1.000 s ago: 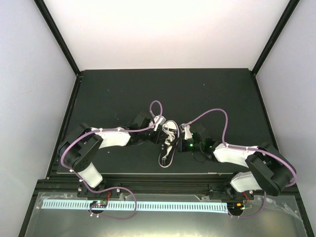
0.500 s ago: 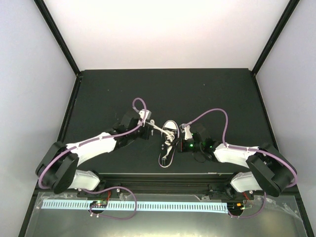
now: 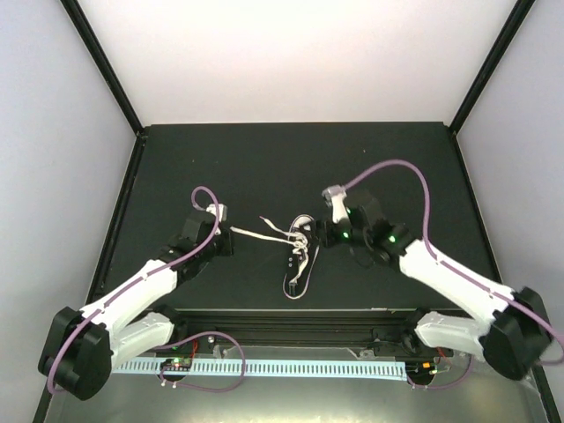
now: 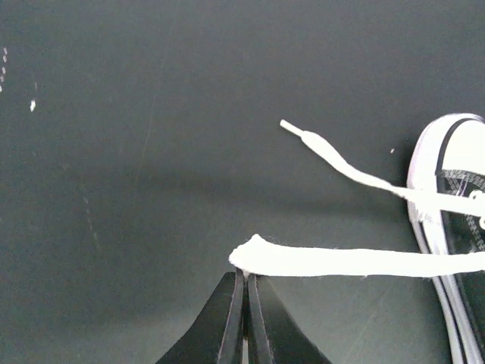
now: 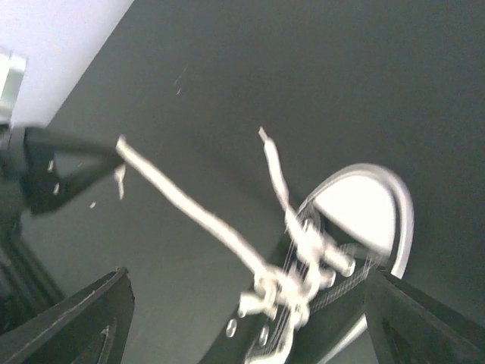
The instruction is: Tie the shoes
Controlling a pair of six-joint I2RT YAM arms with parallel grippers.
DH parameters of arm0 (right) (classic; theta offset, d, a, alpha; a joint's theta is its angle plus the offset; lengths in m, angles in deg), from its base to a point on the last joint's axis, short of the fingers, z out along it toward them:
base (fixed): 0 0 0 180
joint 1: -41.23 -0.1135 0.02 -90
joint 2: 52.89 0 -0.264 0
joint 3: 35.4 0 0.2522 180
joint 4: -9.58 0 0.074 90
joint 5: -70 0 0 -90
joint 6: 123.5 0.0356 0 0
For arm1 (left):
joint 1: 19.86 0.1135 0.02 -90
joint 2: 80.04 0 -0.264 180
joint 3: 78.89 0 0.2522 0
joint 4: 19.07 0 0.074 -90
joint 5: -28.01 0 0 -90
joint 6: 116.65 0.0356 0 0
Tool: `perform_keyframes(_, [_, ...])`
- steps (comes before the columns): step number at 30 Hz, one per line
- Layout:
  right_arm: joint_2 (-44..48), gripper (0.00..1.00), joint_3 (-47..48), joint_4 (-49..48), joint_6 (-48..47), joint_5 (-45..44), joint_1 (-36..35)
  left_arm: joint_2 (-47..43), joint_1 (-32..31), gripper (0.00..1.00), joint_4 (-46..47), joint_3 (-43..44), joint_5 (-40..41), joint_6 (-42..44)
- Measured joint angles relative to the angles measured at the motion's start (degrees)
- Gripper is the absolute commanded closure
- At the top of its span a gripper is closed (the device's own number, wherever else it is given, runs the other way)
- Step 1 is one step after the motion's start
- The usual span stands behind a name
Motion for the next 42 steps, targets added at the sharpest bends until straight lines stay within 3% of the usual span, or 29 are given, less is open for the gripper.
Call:
perform_keyframes(8, [-29.2, 0.3, 27.3, 9.8, -9.5, -4.0, -0.2, -2.5, 0.3, 0.98, -1.0, -4.3, -2.6, -1.7])
perform_keyframes(15, [-46.8, 0.42, 39.2, 19.5, -18.9, -4.7, -2.6, -2.9, 0.5, 0.99, -0.8, -5.2, -5.8, -1.8])
perform_keyframes(27, [-55.6, 0.58, 44.9, 25.7, -26.4, -6.6, -6.5, -2.7, 0.5, 0.99, -0.3, -5.2, -8.9, -1.8])
perform_keyframes(30, [-56.4, 0.69, 45.2, 25.8, -27.5, -7.7, -6.5, -2.7, 0.5, 0.99, -0.3, -5.2, -9.1, -1.7])
perform_keyframes(34, [-56.4, 0.96, 45.3, 26.2, -27.7, -9.4, -6.7, -2.7, 0.6, 0.98, -0.3, -5.2, -9.4, -1.7])
perform_keyframes(35, [-56.4, 0.98, 45.3, 26.2, -27.8, -9.7, -6.7, -2.7, 0.6, 0.98, -0.3, -5.2, -9.4, -1.7])
perform_keyframes(42, [-52.5, 0.98, 42.2, 23.8, -26.2, -12.4, -6.7, -2.7, 0.7, 0.98, -0.4, -5.1, -9.7, -1.4])
